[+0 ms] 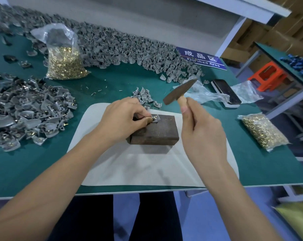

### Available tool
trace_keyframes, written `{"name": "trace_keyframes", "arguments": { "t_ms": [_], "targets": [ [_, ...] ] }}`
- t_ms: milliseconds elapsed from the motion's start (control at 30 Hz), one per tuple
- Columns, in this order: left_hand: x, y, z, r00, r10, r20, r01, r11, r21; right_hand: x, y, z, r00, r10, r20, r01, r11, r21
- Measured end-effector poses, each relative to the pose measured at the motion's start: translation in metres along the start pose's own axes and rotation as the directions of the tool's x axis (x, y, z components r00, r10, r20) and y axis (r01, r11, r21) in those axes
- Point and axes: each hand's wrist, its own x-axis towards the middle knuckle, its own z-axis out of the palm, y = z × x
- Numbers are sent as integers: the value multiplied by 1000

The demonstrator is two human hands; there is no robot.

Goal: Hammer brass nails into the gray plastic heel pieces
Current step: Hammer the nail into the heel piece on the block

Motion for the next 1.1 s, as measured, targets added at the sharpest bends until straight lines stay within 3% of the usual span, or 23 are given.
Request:
{"name": "trace_keyframes", "arguments": {
  "t_ms": [67,167,200,300,367,467,533,667,733,933,1033,1100],
  "targets": [
    [0,0,0,1000,-4,-1,4,1000,-6,-3,-5,5,1000,-28,-8,28,1000,-4],
    [-1,1,0,1000,-17,-6,17,999,-29,-4,0,3,978,-25,207,51,991,-120],
    [-1,1,0,1000,-20,-4,20,999,-38,-2,4,-1,977,-16,212,45,990,-130],
    [-1,1,0,1000,-18,7,18,999,-46,-2,6,-5,1000,-9,21,9,1000,-23],
    [-1,1,1,1000,-19,12,19,999,-45,-4,1,1,1000,-15,-13,16,1000,19],
    [-1,2,-1,1000,-28,9,28,999,-44,-3,4,4,982,-26,189,39,997,-64],
    [-1,3,-2,1000,-28,12,29,999,-37,3,14,-2,979,-13,204,31,996,-86],
    [-1,2,-2,999,-45,21,45,998,-33,21,32,-1,978,119,170,-139,983,115],
    [-2,3,-2,998,-56,27,57,998,-37,31,41,7,959,208,193,-235,963,130],
    [-1,1,2,995,-77,56,83,990,-118,33,63,36,909,389,148,-379,921,-92],
    [0,1,3,993,-88,76,100,979,-178,26,66,47,918,392,59,-363,891,-274],
    [1,2,2,990,-104,98,124,967,-223,24,65,49,934,357,28,-332,893,-304]
  ]
}}
